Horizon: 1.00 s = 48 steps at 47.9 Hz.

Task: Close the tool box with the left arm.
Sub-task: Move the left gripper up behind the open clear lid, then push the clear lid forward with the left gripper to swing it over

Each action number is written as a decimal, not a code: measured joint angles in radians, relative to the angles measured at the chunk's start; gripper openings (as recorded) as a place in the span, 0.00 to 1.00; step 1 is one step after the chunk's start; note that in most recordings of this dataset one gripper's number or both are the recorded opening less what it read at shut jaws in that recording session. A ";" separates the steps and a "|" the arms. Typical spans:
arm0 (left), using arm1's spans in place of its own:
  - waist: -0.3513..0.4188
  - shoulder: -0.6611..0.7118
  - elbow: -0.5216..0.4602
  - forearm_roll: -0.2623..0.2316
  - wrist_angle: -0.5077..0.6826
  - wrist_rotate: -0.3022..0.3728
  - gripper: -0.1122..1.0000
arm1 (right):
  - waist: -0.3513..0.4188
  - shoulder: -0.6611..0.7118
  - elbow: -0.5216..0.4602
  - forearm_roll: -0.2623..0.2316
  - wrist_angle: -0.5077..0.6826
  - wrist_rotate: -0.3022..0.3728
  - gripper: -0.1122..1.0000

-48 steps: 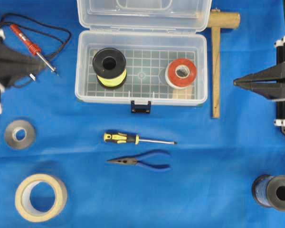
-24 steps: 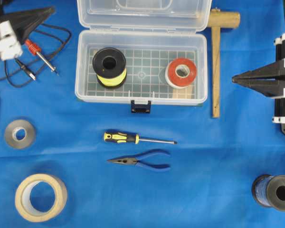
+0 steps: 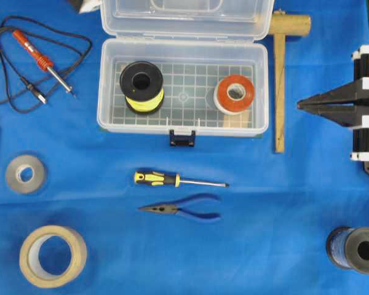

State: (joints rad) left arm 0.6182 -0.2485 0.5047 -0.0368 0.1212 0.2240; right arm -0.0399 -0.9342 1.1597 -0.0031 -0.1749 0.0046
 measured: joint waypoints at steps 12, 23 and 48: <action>0.071 0.212 -0.222 0.005 0.140 0.000 0.90 | -0.002 0.020 0.000 0.000 0.002 0.000 0.10; 0.094 0.331 -0.282 0.006 0.201 0.000 0.90 | -0.002 0.031 0.002 0.002 0.003 0.000 0.10; 0.041 0.333 -0.304 0.012 0.330 0.000 0.90 | -0.009 0.034 0.000 0.002 0.003 0.000 0.10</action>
State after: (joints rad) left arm 0.6596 0.0844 0.2010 -0.0245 0.4510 0.2240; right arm -0.0491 -0.9004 1.1597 -0.0015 -0.1718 0.0046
